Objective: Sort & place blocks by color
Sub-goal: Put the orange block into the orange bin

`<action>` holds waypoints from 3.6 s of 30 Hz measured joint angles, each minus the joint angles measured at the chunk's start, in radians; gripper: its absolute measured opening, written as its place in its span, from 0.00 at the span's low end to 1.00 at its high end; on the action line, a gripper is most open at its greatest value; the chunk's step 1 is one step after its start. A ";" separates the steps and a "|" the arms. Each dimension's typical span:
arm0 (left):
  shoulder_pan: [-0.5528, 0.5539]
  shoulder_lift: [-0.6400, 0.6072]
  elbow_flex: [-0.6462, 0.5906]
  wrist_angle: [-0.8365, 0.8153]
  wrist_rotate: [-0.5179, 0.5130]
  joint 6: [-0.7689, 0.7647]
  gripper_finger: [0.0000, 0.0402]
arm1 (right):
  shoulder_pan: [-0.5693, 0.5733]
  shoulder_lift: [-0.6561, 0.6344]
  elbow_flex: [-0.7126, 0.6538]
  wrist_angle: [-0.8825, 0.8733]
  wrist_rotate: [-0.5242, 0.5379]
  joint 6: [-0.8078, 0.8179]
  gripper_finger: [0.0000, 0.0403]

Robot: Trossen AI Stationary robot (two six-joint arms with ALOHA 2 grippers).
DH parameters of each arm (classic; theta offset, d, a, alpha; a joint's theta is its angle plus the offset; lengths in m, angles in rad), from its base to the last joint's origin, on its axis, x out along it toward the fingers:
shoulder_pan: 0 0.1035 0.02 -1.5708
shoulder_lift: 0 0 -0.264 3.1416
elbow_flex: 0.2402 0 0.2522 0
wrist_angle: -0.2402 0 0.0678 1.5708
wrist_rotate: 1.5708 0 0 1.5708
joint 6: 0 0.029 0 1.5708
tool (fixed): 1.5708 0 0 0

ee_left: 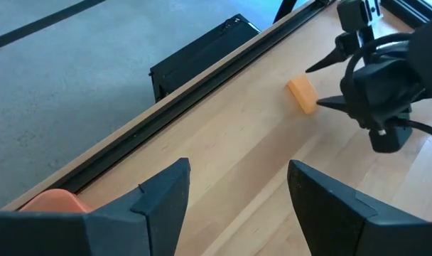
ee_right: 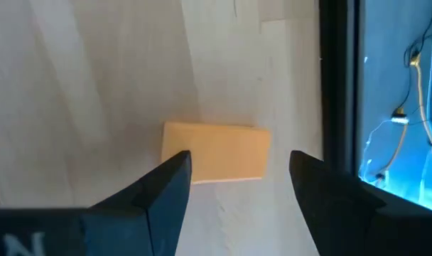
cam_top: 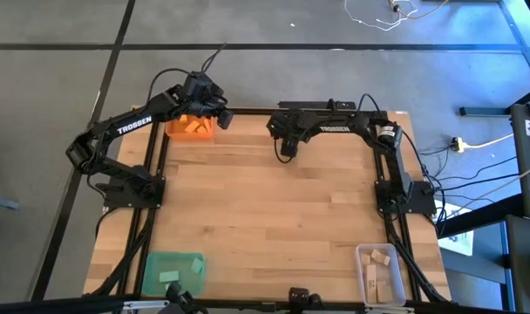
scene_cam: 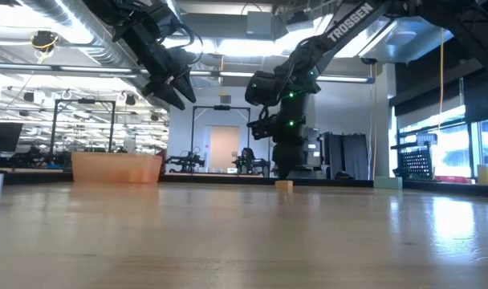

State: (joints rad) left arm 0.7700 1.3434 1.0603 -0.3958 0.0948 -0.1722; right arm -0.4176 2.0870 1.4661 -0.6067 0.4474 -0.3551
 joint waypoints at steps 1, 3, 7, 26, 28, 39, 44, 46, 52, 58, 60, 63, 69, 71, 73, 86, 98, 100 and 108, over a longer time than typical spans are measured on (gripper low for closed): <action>0.000 0.000 0.000 0.000 0.000 0.000 0.57 | 0.002 -0.001 0.009 -0.006 0.000 -0.020 0.60; 0.000 0.000 0.000 0.000 0.000 0.000 0.57 | 0.006 -0.003 0.038 -0.027 0.000 -0.049 0.60; 0.000 0.000 0.000 -0.001 0.000 0.000 0.57 | 0.010 -0.004 0.106 -0.095 -0.071 -0.092 0.60; 0.000 0.000 0.000 -0.015 0.000 0.002 0.57 | 0.001 -0.010 0.553 -0.357 -0.167 0.766 0.60; 0.000 0.000 0.000 -0.016 0.000 0.017 0.57 | 0.001 -0.010 0.560 -0.348 -0.205 0.742 0.60; 0.000 0.000 0.000 -0.015 0.001 0.071 0.57 | 0.002 -0.010 0.560 -0.318 -0.504 0.695 0.60; 0.000 0.000 0.000 -0.015 0.003 0.078 0.57 | 0.001 -0.009 0.544 -0.312 -0.510 0.804 0.60; 0.000 0.000 0.000 -0.016 0.003 0.078 0.57 | 0.001 -0.008 0.531 -0.324 -0.512 0.870 0.60; -0.001 0.000 0.000 -0.029 0.004 0.083 0.57 | 0.002 -0.009 0.478 -0.318 -0.587 0.923 0.60; -0.001 0.000 0.000 -0.061 0.005 0.131 0.57 | 0.011 -0.009 0.422 -0.303 -0.520 0.968 0.60; -0.001 0.000 0.000 -0.075 0.005 0.131 0.57 | 0.010 -0.009 0.400 -0.309 -0.486 1.101 0.60; -0.002 0.000 0.000 -0.092 0.005 0.131 0.57 | -0.012 -0.009 0.366 -0.310 -0.471 1.253 0.60; -0.002 0.000 -0.001 -0.103 0.005 0.131 0.57 | -0.079 -0.009 0.294 -0.280 -0.431 1.305 0.60; -0.002 0.000 -0.001 -0.104 0.005 0.131 0.57 | -0.100 -0.009 0.258 -0.253 -0.407 1.343 0.60; -0.002 0.000 -0.001 -0.107 0.005 0.131 0.57 | -0.117 -0.009 0.215 -0.204 -0.405 1.366 0.60; -0.001 0.000 -0.001 -0.106 0.004 0.132 0.57 | -0.157 -0.007 0.076 -0.089 -0.386 1.425 0.60; -0.001 0.000 -0.001 -0.106 0.004 0.132 0.57 | -0.176 0.013 0.028 -0.034 -0.387 1.477 0.60; -0.001 0.000 -0.001 -0.106 0.004 0.132 0.57 | -0.176 0.020 0.028 -0.026 -0.389 1.477 0.60; -0.001 0.000 -0.001 -0.105 0.004 0.132 0.57 | -0.179 0.077 0.038 -0.019 -0.469 1.475 0.60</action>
State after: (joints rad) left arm 0.7689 1.3434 1.0595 -0.5007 0.0983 -0.0402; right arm -0.5962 2.1636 1.5039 -0.6261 -0.0211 1.1201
